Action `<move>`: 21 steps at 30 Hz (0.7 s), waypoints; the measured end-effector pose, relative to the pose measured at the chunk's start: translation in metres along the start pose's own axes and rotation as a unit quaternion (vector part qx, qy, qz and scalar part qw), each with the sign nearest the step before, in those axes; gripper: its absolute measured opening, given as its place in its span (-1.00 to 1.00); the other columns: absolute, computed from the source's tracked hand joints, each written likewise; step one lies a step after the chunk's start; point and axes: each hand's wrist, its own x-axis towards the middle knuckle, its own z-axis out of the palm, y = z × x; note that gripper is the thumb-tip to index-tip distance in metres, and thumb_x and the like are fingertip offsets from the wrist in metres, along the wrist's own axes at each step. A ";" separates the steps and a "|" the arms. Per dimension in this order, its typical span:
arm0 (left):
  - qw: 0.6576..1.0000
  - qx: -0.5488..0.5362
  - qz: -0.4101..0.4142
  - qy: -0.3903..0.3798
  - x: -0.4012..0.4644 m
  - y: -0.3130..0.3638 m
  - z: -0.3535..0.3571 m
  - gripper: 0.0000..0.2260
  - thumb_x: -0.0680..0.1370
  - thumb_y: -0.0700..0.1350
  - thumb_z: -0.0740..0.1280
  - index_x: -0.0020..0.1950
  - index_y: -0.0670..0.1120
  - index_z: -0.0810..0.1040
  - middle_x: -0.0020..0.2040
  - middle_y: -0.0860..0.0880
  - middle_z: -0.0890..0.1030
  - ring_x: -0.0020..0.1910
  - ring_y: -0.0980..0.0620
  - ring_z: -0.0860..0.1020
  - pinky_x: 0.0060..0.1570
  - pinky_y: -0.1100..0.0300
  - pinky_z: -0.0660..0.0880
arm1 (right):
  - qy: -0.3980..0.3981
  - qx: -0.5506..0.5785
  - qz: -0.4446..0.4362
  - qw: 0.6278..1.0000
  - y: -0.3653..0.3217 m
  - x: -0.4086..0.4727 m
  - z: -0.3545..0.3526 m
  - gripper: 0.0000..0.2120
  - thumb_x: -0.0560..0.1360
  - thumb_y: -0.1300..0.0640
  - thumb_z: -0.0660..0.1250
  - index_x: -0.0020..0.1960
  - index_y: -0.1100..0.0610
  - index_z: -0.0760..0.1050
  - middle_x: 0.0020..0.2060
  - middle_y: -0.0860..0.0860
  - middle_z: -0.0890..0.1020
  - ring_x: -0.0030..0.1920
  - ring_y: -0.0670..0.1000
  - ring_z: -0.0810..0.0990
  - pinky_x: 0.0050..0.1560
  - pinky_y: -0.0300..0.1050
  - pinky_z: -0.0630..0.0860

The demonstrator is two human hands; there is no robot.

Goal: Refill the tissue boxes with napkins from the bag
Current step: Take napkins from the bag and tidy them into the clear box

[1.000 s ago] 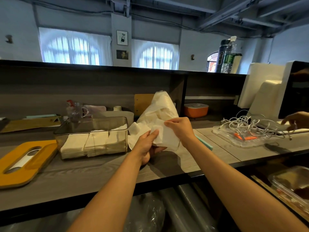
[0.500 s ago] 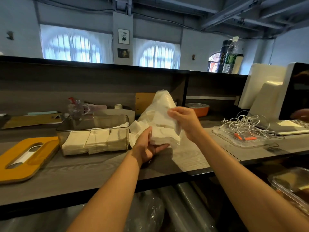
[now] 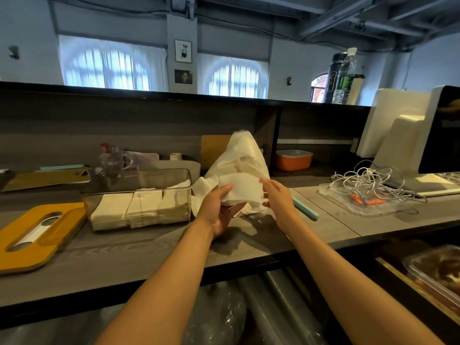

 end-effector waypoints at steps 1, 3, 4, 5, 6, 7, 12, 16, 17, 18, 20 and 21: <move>0.999 -0.027 0.019 -0.010 -0.002 0.001 -0.001 -0.75 0.60 -0.15 0.32 0.28 -0.15 0.51 0.10 -0.16 0.63 0.04 -0.10 0.64 -0.24 0.11 0.64 | -0.028 0.083 0.057 0.994 -0.001 -0.002 0.001 -0.65 0.60 -0.14 0.23 0.13 0.11 0.56 0.05 0.10 0.64 0.06 0.07 0.59 0.02 -0.06 0.51; 0.998 0.003 0.058 -0.009 -0.001 0.002 -0.004 -0.76 0.61 -0.08 0.30 0.27 -0.09 0.52 0.13 -0.14 0.62 0.07 -0.08 0.61 -0.23 0.14 0.60 | -0.114 0.206 0.124 0.964 0.001 -0.008 0.001 -0.45 0.59 -0.29 0.10 0.18 0.15 0.53 0.06 0.16 0.63 0.08 0.14 0.58 0.14 0.06 0.48; 0.996 0.048 0.078 0.004 0.001 0.001 -0.006 -0.74 0.61 -0.05 0.30 0.28 -0.06 0.52 0.17 -0.13 0.61 0.09 -0.08 0.59 -0.24 0.15 0.56 | -0.151 0.235 0.129 0.952 0.003 -0.011 0.001 -0.39 0.57 -0.33 0.06 0.23 0.16 0.51 0.11 0.18 0.62 0.12 0.17 0.57 0.18 0.11 0.47; 0.991 0.096 0.095 0.016 0.002 0.000 -0.007 -0.72 0.61 -0.03 0.30 0.31 -0.04 0.51 0.20 -0.12 0.60 0.10 -0.09 0.57 -0.24 0.15 0.53 | -0.176 0.249 0.121 0.945 0.005 -0.014 0.001 -0.38 0.56 -0.34 0.05 0.28 0.14 0.48 0.17 0.17 0.61 0.16 0.18 0.57 0.18 0.14 0.48; 0.984 0.140 0.109 0.032 0.003 -0.001 -0.007 -0.69 0.61 -0.03 0.30 0.34 -0.03 0.50 0.21 -0.12 0.59 0.10 -0.08 0.56 -0.25 0.15 0.51 | -0.190 0.251 0.103 0.944 0.006 -0.017 0.001 -0.40 0.56 -0.32 0.07 0.34 0.10 0.44 0.22 0.15 0.59 0.20 0.18 0.56 0.16 0.14 0.51; 0.976 0.177 0.120 0.052 0.003 -0.002 -0.006 -0.68 0.61 -0.03 0.31 0.35 -0.04 0.48 0.20 -0.12 0.58 0.08 -0.07 0.55 -0.27 0.16 0.51 | -0.197 0.248 0.080 0.945 0.007 -0.018 0.002 -0.45 0.55 -0.27 0.13 0.37 0.06 0.40 0.25 0.13 0.57 0.22 0.17 0.56 0.13 0.12 0.52; 0.919 0.320 0.195 0.121 0.005 -0.009 -0.006 -0.70 0.61 -0.05 0.33 0.33 -0.08 0.48 0.14 -0.05 0.57 0.13 -0.02 0.55 0.05 0.04 0.60 | -0.097 0.090 -0.032 0.991 0.019 -0.012 0.006 -0.60 0.55 0.09 0.35 0.37 0.03 0.43 0.23 0.06 0.58 0.21 0.07 0.57 0.20 0.13 0.56; 0.891 0.391 0.191 0.128 0.003 -0.010 -0.007 -0.76 0.58 -0.06 0.35 0.23 -0.04 0.48 0.16 -0.05 0.56 0.12 -0.01 0.52 0.10 0.07 0.54 | -0.022 0.008 -0.095 0.995 0.020 -0.015 0.004 -0.68 0.57 0.09 0.35 0.32 0.05 0.50 0.12 0.02 0.64 0.12 0.01 0.62 -0.03 -0.08 0.61; 0.886 0.402 0.191 0.129 0.003 -0.010 -0.007 -0.77 0.58 -0.07 0.36 0.21 -0.05 0.48 0.15 -0.04 0.56 0.11 -0.01 0.51 0.07 0.10 0.51 | -0.004 0.027 -0.080 0.996 0.019 -0.015 0.003 -0.71 0.59 0.07 0.32 0.30 0.04 0.51 0.12 0.01 0.63 0.12 0.01 0.61 0.02 -0.06 0.60; 0.881 0.412 0.189 0.132 0.002 -0.010 -0.007 -0.78 0.57 -0.08 0.37 0.19 -0.05 0.47 0.14 -0.04 0.55 0.09 -0.01 0.50 0.04 0.11 0.49 | 0.000 0.060 -0.044 0.997 0.018 -0.014 0.003 -0.75 0.60 0.03 0.29 0.26 0.03 0.53 0.11 0.02 0.63 0.12 0.02 0.60 0.08 -0.02 0.58; 0.872 0.432 0.182 0.139 0.001 -0.011 -0.008 -0.79 0.56 -0.11 0.36 0.16 -0.05 0.45 0.09 -0.02 0.52 0.04 0.01 0.48 -0.04 0.16 0.46 | -0.025 0.109 0.027 0.993 0.015 -0.017 0.003 -0.78 0.59 -0.06 0.27 0.16 0.00 0.53 0.09 0.02 0.63 0.12 0.05 0.58 0.13 0.01 0.53; 0.868 0.441 0.178 0.140 0.000 -0.012 -0.007 -0.81 0.56 -0.12 0.35 0.14 -0.05 0.44 0.06 -0.01 0.51 -0.01 0.04 0.47 -0.11 0.18 0.44 | -0.044 0.104 0.025 0.993 0.015 -0.019 0.004 -0.75 0.56 -0.11 0.28 0.15 0.01 0.53 0.10 0.01 0.63 0.15 0.05 0.57 0.16 0.01 0.51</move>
